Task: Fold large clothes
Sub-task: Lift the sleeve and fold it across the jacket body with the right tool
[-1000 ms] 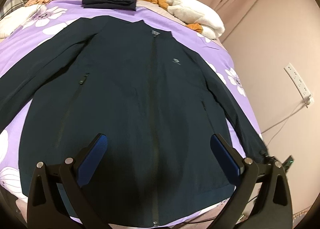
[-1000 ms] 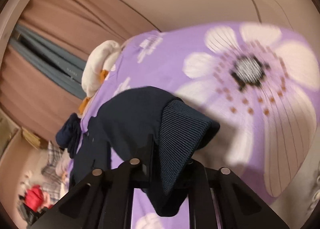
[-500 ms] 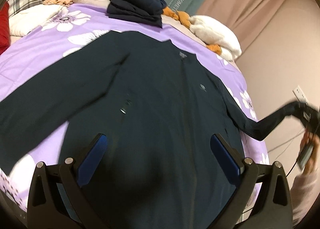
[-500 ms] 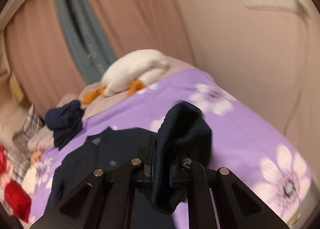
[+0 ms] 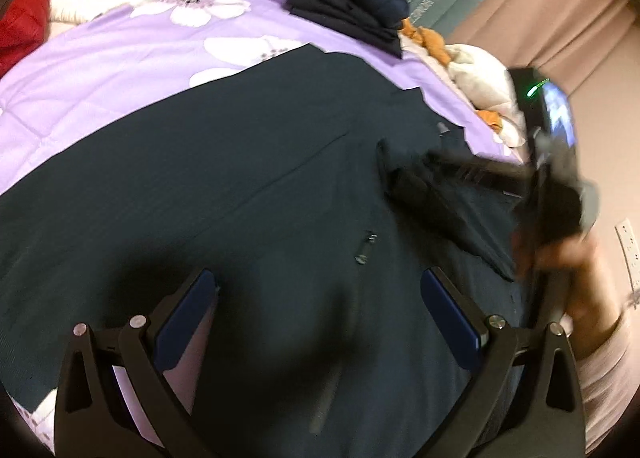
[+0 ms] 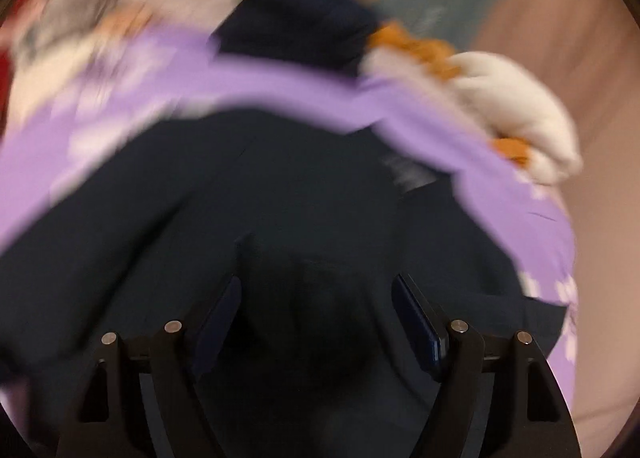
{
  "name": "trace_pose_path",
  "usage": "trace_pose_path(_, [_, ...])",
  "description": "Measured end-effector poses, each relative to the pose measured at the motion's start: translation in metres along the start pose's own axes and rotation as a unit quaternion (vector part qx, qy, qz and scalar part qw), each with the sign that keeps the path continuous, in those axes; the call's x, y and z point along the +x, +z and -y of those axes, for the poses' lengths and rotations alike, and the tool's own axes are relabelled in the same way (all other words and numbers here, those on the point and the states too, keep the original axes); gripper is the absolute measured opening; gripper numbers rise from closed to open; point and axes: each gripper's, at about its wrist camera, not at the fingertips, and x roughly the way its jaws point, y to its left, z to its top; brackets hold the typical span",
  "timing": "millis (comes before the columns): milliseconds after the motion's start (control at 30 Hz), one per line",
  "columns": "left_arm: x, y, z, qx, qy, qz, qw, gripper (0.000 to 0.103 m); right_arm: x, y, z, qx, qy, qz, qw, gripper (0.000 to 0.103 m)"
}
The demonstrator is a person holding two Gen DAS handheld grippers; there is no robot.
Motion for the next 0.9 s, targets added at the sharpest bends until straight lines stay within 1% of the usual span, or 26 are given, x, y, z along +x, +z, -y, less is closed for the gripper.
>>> trace_pose_path(33, [0.004,0.002,-0.001,-0.003,0.000,-0.004,1.0000,0.103,0.013,-0.009,-0.011,-0.011,0.024,-0.013,1.000,0.077])
trace_pose_path(67, [0.008,0.004,-0.002,-0.004,0.001,-0.008,1.0000,0.103,0.017,-0.016,-0.014,-0.009,0.053,-0.016,0.998,0.077])
trace_pose_path(133, [0.014,0.008,0.002,-0.004,0.001,-0.014,0.9999,0.103,0.017,-0.020,-0.012,-0.001,0.094,-0.018,0.995,0.077])
trace_pose_path(233, [0.020,0.014,0.014,-0.003,-0.011,-0.015,0.9998,0.103,0.003,-0.025,0.007,0.014,0.129,-0.004,0.992,0.077])
trace_pose_path(267, [0.021,0.016,0.018,-0.003,-0.019,-0.016,0.9997,0.103,-0.007,-0.032,0.026,0.030,0.157,0.012,0.987,0.077])
trace_pose_path(333, [0.023,0.022,0.030,-0.002,-0.038,-0.015,0.9991,0.103,-0.021,-0.038,0.057,0.068,0.195,0.037,0.978,0.077])
trace_pose_path(367, [0.026,0.027,0.040,0.003,-0.048,-0.011,0.9988,0.103,-0.026,-0.041,0.076,0.092,0.207,0.051,0.973,0.077])
trace_pose_path(400, [0.028,0.033,0.048,0.010,-0.054,-0.007,0.9985,0.103,-0.029,-0.048,0.095,0.114,0.206,0.063,0.970,0.077])
trace_pose_path(433, [0.031,0.037,0.056,0.016,-0.060,-0.003,0.9981,0.103,-0.033,-0.056,0.118,0.140,0.196,0.077,0.967,0.077])
trace_pose_path(500, [0.040,0.049,0.073,0.021,-0.071,-0.002,0.9973,0.103,-0.037,-0.073,0.163,0.190,0.161,0.098,0.963,0.077])
trace_pose_path(533, [0.046,0.054,0.082,0.020,-0.082,-0.005,0.9964,0.102,-0.034,-0.077,0.179,0.210,0.150,0.102,0.961,0.077])
trace_pose_path(567, [0.052,0.059,0.089,0.018,-0.093,-0.008,0.9955,0.102,-0.031,-0.087,0.208,0.251,0.139,0.103,0.953,0.077])
trace_pose_path(600, [0.057,0.063,0.096,0.016,-0.104,-0.012,0.9943,0.102,-0.030,-0.093,0.220,0.272,0.135,0.103,0.947,0.077])
trace_pose_path(667, [0.076,0.074,0.118,0.019,-0.128,-0.019,0.9913,0.101,-0.021,-0.110,0.260,0.329,0.120,0.112,0.930,0.077])
trace_pose_path(733, [0.089,0.079,0.132,0.026,-0.140,-0.022,0.9896,0.098,-0.018,-0.123,0.278,0.356,0.098,0.121,0.921,0.077])
trace_pose_path(767, [0.099,0.082,0.140,0.031,-0.143,-0.024,0.9889,0.095,-0.007,-0.127,0.293,0.375,0.090,0.124,0.914,0.077])
trace_pose_path(833, [0.116,0.083,0.146,0.031,-0.140,-0.029,0.9893,0.094,0.005,-0.143,0.315,0.400,0.094,0.120,0.904,0.077])
trace_pose_path(867, [0.127,0.083,0.146,0.028,-0.128,-0.030,0.9910,0.094,0.021,-0.145,0.325,0.420,0.103,0.117,0.894,0.077])
trace_pose_path(900, [0.132,0.082,0.146,0.028,-0.122,-0.033,0.9916,0.094,0.026,-0.150,0.329,0.430,0.110,0.116,0.889,0.077])
